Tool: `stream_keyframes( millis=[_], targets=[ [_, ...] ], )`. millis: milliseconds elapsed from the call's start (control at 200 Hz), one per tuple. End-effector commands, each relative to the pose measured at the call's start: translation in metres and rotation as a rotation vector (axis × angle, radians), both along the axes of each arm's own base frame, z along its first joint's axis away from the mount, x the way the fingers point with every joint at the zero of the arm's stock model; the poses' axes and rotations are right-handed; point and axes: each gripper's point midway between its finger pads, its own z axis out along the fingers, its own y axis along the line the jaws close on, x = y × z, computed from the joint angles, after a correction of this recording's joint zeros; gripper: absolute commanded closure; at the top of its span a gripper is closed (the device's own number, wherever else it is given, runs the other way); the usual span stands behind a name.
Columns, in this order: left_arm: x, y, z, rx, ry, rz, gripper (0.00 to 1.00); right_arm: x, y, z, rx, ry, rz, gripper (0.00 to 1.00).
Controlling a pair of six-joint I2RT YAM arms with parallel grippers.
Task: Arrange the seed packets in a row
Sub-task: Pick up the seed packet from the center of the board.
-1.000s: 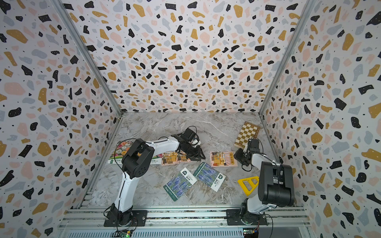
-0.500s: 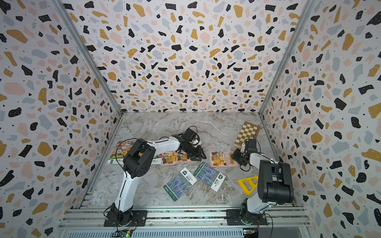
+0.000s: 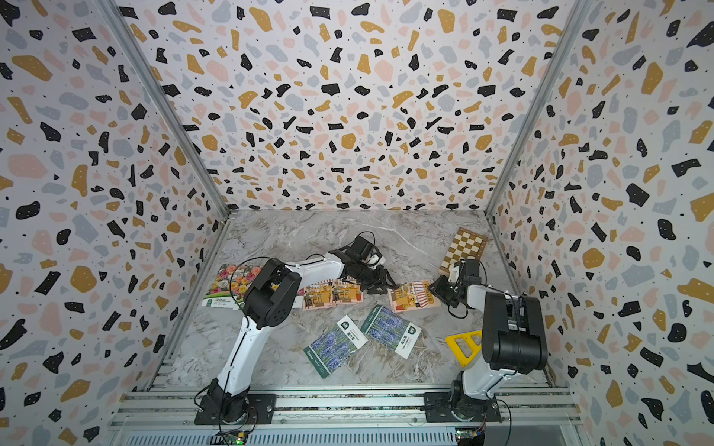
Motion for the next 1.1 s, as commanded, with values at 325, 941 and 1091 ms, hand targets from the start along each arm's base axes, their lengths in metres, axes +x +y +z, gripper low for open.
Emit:
stream_keyframes(
  millis=[325,941,1091],
  targets=[
    [0.013,-0.027,-0.006,-0.111,-0.005,-0.012,0.49,-0.003,0.005,-0.023,0.053,0.080,-0.012,0.65],
    [0.032,-0.003,0.062,-0.187,-0.156,0.054,1.00,0.021,0.021,0.053,0.203,-0.161,0.013,0.49],
    [0.050,0.031,0.105,-0.227,-0.217,0.166,1.00,0.025,0.051,0.104,0.375,-0.279,0.088,0.29]
  ],
)
